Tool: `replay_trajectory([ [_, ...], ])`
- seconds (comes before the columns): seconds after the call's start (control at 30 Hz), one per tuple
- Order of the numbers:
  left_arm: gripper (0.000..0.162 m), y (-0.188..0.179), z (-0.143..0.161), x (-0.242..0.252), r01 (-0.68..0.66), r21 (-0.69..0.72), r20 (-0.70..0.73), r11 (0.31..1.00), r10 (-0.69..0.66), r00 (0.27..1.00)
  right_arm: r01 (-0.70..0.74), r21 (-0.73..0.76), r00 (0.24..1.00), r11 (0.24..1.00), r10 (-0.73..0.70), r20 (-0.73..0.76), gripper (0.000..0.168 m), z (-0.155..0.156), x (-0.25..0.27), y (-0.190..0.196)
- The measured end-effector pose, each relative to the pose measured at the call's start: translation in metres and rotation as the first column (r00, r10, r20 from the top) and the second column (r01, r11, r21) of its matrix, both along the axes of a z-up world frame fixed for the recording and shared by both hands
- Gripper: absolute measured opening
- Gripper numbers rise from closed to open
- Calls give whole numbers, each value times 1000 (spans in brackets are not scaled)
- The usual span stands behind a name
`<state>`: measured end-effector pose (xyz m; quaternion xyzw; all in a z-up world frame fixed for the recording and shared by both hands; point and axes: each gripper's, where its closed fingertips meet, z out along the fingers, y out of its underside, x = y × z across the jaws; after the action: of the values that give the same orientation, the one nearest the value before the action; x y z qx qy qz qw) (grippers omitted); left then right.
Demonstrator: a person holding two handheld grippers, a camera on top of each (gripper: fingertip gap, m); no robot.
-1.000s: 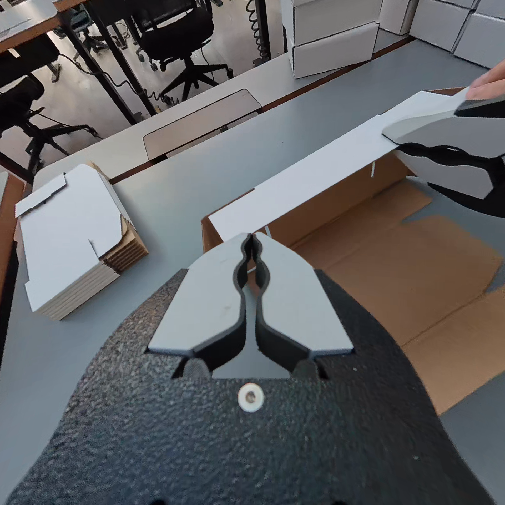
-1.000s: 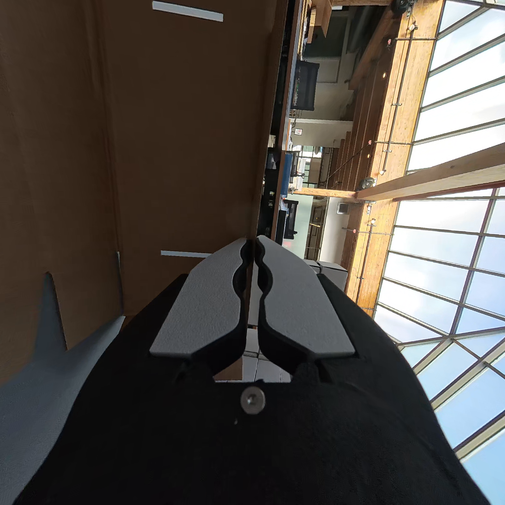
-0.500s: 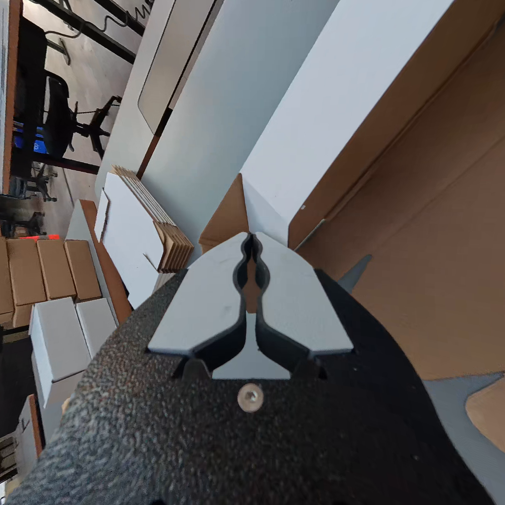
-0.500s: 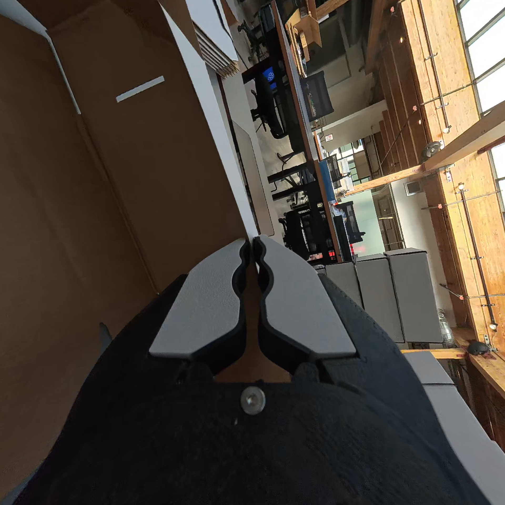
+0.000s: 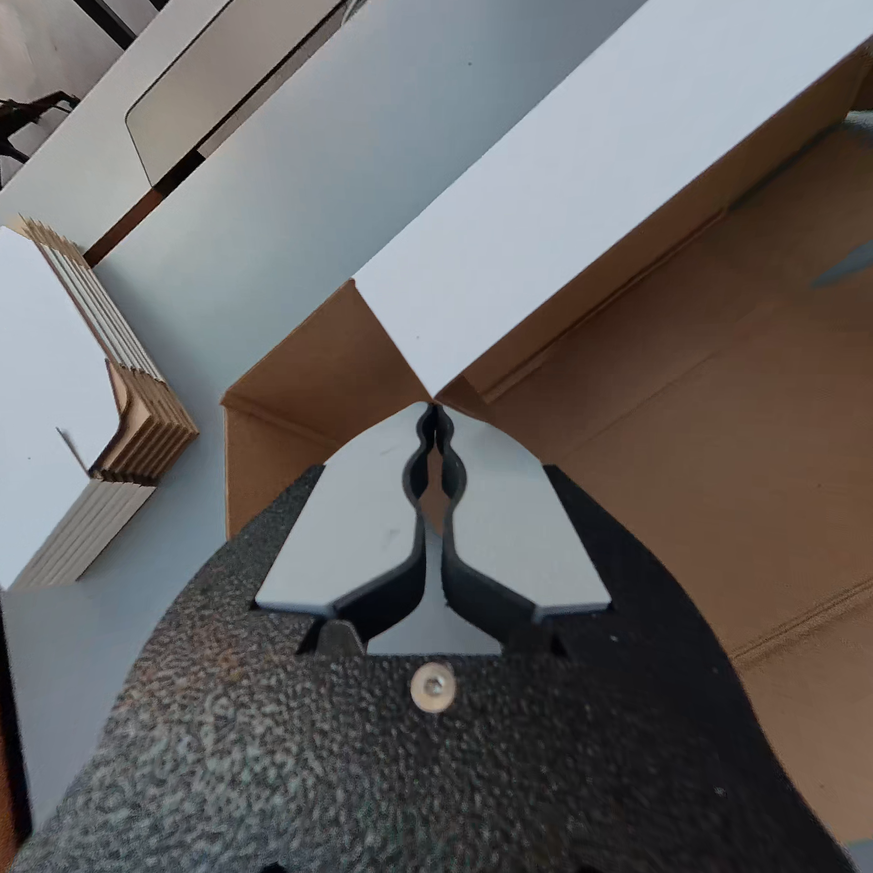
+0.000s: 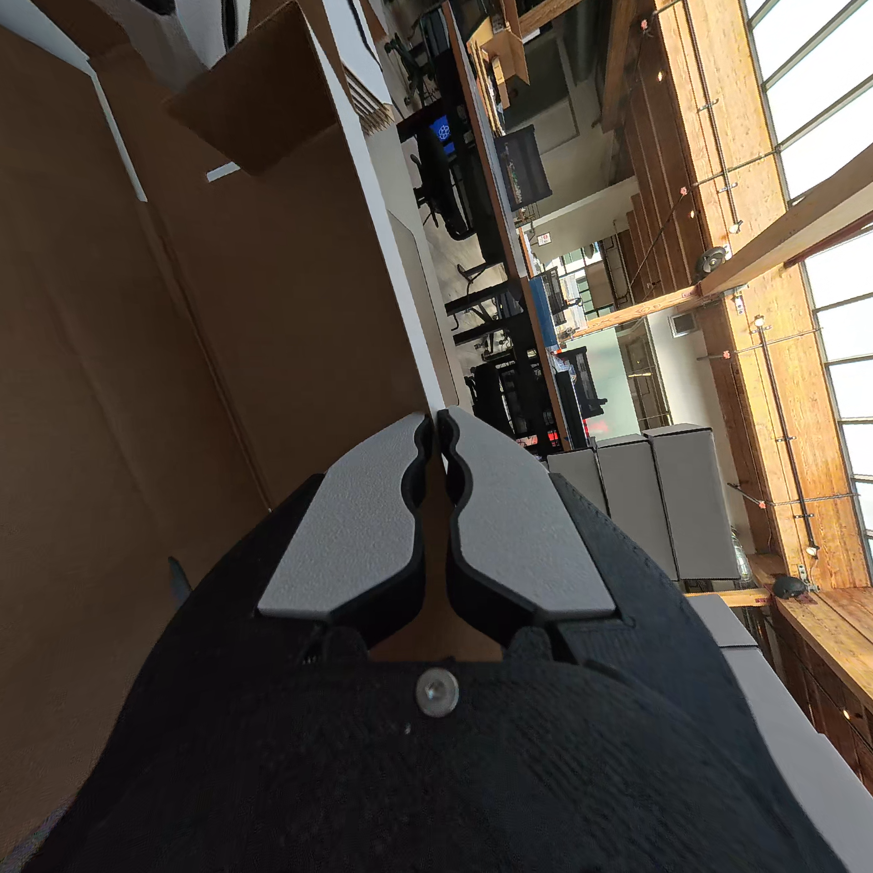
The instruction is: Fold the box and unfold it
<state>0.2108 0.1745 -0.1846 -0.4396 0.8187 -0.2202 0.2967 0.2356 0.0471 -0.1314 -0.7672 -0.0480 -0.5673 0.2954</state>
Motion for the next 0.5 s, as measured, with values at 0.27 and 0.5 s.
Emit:
replay_trajectory([
  [0.27, 0, -37, 28, 9, 137, -393, 254, 909, -35, 966, -42, -47, 998, 998, 44, 44, 3, 0, -4, 2],
  [0.5, 0, -13, 6, 9, 44, -314, 135, 948, -1, 991, -69, 25, 997, 997, 68, 43, 3, 1, -4, 3],
])
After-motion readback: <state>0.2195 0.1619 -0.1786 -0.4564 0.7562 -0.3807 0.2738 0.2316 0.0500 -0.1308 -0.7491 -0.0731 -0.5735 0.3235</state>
